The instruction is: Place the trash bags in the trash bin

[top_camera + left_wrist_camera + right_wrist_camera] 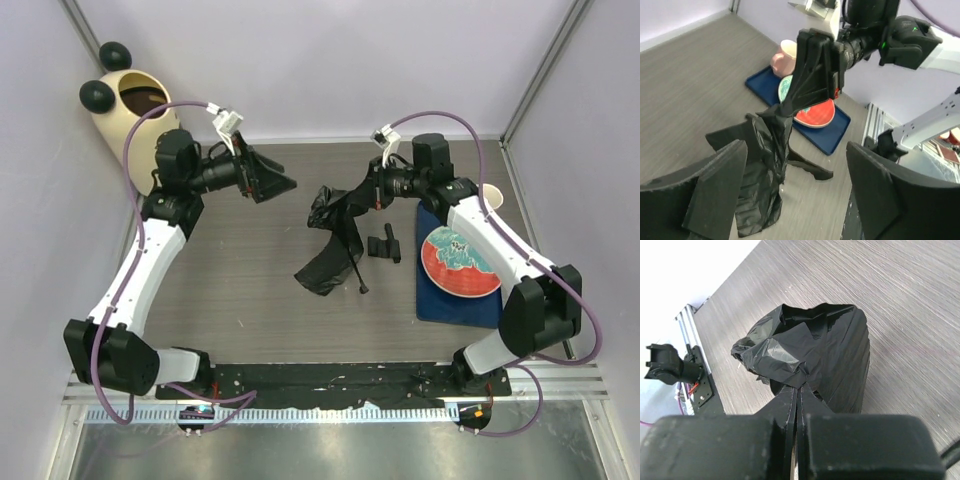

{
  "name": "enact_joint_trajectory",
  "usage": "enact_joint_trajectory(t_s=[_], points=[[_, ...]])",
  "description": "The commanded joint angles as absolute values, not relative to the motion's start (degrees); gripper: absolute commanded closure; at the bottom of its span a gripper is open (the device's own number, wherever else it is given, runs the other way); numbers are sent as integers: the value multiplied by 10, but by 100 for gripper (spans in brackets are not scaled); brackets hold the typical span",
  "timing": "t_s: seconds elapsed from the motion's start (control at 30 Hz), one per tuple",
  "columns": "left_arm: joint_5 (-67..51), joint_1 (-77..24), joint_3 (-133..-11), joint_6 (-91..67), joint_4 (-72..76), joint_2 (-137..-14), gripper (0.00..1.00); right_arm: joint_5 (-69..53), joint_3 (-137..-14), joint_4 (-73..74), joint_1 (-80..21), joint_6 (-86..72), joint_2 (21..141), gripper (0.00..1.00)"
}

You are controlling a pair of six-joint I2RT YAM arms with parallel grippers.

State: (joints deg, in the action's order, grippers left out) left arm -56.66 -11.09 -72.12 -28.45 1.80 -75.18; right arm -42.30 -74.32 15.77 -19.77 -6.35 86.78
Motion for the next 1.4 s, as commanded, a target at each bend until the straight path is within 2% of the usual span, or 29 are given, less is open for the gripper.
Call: enact_joint_trajectory(t_s=[0.0, 0.27, 0.5, 0.63, 0.77, 0.87, 0.9, 0.97, 1.0, 1.07, 1.37], points=[[-530, -129, -764, -34, -217, -755, 12, -483, -762, 111, -201, -67, 831, 99], [-491, -184, -705, 26, -231, -730, 1, -481, -780, 84, -212, -120, 830, 99], [-393, -226, -649, -26, -149, -733, 3, -499, -784, 52, -223, -163, 826, 99], [-388, -224, -650, -60, -86, -746, 14, -510, -782, 62, -227, -164, 819, 99], [-431, -223, -637, -102, -35, -735, 21, -508, -780, 80, -228, -149, 813, 99], [-451, -224, -626, -125, -11, -730, 35, -511, -780, 87, -229, -142, 810, 99], [-455, -223, -625, -127, -10, -732, 48, -512, -780, 87, -229, -142, 810, 99], [-470, -223, -631, -132, -17, -740, 64, -518, -779, 87, -229, -141, 809, 99], [-474, -222, -641, -137, -30, -749, 82, -517, -778, 89, -228, -140, 809, 99], [-492, -215, -656, -139, -43, -754, 100, -505, -778, 95, -227, -131, 811, 99], [-645, -142, -639, -171, -71, -708, 100, -466, -788, 144, -162, -90, 863, 99]])
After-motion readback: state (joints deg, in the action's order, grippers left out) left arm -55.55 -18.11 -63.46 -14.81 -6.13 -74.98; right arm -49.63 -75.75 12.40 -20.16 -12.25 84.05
